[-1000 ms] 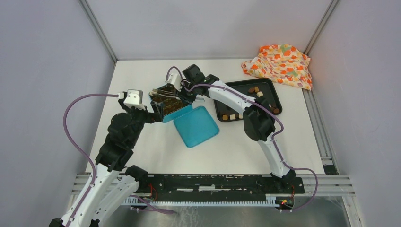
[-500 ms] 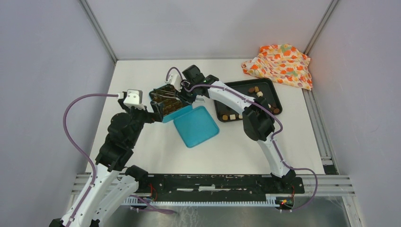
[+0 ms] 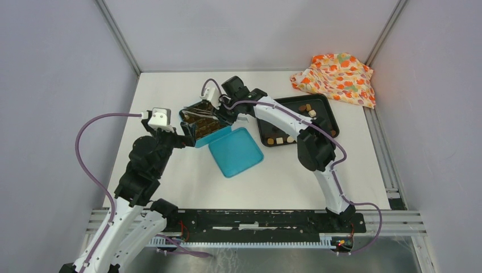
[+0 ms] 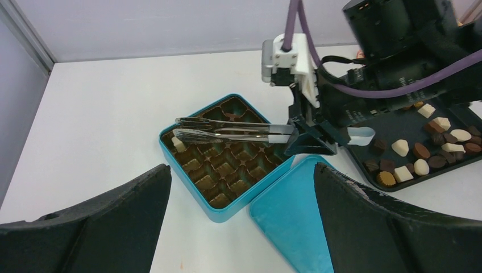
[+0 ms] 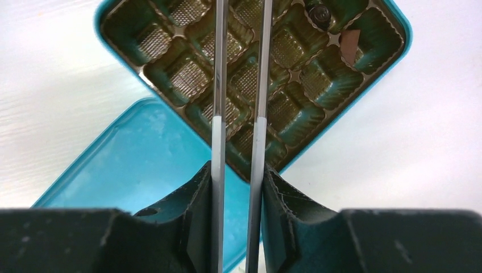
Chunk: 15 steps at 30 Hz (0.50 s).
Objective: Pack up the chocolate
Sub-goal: Place the fake chocolate in the packing box.
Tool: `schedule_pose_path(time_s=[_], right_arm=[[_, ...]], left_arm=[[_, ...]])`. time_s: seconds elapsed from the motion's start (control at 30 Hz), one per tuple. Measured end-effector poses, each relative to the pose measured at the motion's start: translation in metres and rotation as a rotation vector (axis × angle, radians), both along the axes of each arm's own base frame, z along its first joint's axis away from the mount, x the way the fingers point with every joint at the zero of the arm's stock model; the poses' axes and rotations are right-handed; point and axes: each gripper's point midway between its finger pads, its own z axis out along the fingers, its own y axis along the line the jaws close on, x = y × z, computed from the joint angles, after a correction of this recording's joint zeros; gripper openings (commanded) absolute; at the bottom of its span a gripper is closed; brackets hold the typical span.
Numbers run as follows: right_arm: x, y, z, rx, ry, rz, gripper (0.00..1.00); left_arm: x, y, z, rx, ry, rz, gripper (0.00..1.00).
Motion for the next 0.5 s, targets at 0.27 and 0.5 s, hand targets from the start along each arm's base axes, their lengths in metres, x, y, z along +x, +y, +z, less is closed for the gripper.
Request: schedule_pose_path(time_s=[0.27,0.5], right_arm=[[-0.019,-0.044,0.063,0.056,-0.059,-0.010,0.36],[-0.023,-0.129,0.098,0.090,-0.123,-0.108,0.36]], left_arm=[[-0.001,0.000,0.003,-0.006,-0.011,-0.004,1.00],[-0.002,-0.003,0.002,-0.007,-0.011,-0.019,1.00]])
